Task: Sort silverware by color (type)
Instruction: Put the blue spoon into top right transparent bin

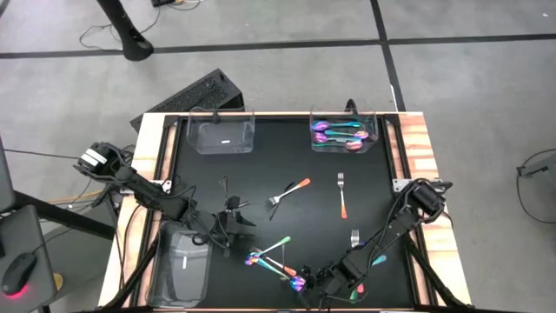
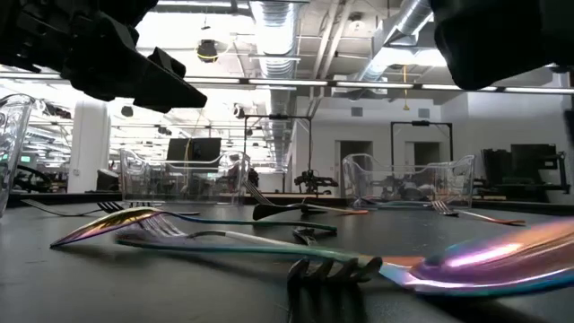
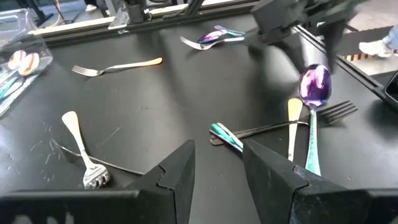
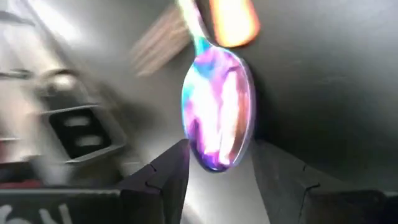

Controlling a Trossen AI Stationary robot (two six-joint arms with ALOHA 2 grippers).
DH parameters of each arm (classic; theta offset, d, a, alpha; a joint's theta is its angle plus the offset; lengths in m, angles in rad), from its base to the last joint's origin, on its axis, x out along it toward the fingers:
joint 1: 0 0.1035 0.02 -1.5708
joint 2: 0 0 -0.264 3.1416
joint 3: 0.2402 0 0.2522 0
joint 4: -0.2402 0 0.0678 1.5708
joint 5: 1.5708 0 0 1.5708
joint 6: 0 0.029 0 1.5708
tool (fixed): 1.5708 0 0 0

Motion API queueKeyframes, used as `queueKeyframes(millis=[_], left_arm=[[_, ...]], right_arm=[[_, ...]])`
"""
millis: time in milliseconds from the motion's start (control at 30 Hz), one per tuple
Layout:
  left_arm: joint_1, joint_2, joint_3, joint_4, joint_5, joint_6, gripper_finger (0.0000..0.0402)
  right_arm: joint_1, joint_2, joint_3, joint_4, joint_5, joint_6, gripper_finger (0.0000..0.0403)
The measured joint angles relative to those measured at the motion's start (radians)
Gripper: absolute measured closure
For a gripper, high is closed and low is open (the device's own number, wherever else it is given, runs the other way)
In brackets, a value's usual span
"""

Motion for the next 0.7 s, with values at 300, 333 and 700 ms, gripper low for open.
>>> queueKeyframes(millis=[300, 333, 700], left_arm=[[0.000, 0.000, 0.000, -0.013, -0.010, -0.001, 0.0278], [0.000, 0.000, 0.000, -0.013, -0.010, -0.002, 0.0278], [0.000, 0.000, 0.000, -0.023, -0.010, -0.016, 0.0278]], right_arm=[[-0.024, -0.005, 0.000, 0.046, 0.004, -0.084, 0.0315], [-0.028, -0.005, 0.000, 0.043, 0.006, -0.084, 0.0332], [-0.069, -0.005, 0.000, 0.011, 0.070, -0.198, 0.0395]])
